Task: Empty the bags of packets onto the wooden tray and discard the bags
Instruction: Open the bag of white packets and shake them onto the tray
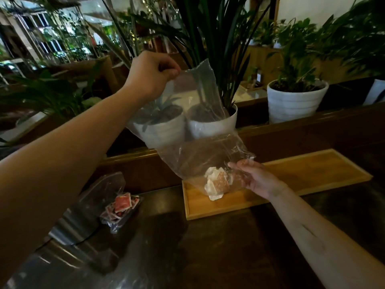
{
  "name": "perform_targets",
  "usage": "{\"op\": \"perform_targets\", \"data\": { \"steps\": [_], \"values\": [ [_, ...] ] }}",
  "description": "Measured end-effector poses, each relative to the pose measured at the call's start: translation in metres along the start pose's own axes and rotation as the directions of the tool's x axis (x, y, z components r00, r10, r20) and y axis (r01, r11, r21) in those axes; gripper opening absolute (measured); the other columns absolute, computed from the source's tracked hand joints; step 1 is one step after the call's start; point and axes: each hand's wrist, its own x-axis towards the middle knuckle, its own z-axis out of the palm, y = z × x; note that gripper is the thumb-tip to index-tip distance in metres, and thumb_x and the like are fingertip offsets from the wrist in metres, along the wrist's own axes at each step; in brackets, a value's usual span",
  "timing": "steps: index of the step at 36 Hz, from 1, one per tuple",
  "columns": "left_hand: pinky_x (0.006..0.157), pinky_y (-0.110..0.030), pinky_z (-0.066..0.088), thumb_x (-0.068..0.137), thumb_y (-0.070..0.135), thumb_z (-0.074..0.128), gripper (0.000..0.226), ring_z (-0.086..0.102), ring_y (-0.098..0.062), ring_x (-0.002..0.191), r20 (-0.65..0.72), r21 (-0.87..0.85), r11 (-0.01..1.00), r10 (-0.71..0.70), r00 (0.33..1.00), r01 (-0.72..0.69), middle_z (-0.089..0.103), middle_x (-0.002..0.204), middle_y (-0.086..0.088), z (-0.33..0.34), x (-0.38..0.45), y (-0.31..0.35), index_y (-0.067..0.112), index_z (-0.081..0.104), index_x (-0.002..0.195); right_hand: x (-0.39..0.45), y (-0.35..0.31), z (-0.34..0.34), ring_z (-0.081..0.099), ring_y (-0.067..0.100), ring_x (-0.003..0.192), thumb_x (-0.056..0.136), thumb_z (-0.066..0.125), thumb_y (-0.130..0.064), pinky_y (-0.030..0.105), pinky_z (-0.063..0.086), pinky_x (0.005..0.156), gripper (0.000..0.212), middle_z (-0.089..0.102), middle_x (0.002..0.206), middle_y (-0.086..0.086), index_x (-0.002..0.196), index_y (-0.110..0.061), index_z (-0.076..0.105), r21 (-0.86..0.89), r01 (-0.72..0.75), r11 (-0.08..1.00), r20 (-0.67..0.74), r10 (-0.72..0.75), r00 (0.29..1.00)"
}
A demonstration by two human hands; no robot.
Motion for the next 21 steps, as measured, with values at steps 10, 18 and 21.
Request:
{"op": "perform_targets", "data": {
  "steps": [10, 18, 21],
  "values": [
    [0.065, -0.013, 0.044, 0.091, 0.025, 0.064, 0.014, 0.062, -0.005, 0.079, -0.078, -0.023, 0.999, -0.032, 0.996, 0.030, 0.069, 0.093, 0.004, -0.020, 0.006, -0.020, 0.021, 0.074, 0.101, -0.004, -0.024, 0.009, 0.073, 0.015, 0.071, 0.093, 0.059, -0.012, 0.024, 0.052, 0.045, 0.009, 0.077, 0.102, 0.005, 0.099, -0.008, 0.064, -0.045, 0.092, 0.995, 0.029, -0.090, 0.995],
    [0.077, -0.021, 0.045, 0.088, 0.022, 0.066, 0.015, 0.061, -0.008, 0.083, -0.142, -0.072, 0.995, -0.077, 0.987, 0.067, 0.070, 0.091, 0.002, -0.038, -0.001, -0.037, 0.019, 0.075, 0.100, -0.009, -0.037, 0.022, 0.072, 0.015, 0.075, 0.089, 0.064, -0.020, 0.034, 0.055, 0.062, 0.017, 0.077, 0.102, 0.002, 0.104, -0.013, 0.067, -0.119, 0.168, 0.979, -0.022, -0.172, 0.985],
    [0.068, -0.009, 0.046, 0.087, 0.022, 0.067, 0.014, 0.061, -0.004, 0.078, -0.187, -0.149, 0.984, -0.128, 0.974, 0.100, 0.070, 0.088, 0.004, -0.044, -0.017, -0.048, 0.021, 0.074, 0.099, -0.018, -0.042, 0.022, 0.074, 0.015, 0.076, 0.081, 0.071, -0.027, 0.030, 0.057, 0.057, 0.021, 0.077, 0.100, 0.002, 0.100, -0.017, 0.070, -0.113, 0.222, 0.968, -0.023, -0.226, 0.974]
  ]
}}
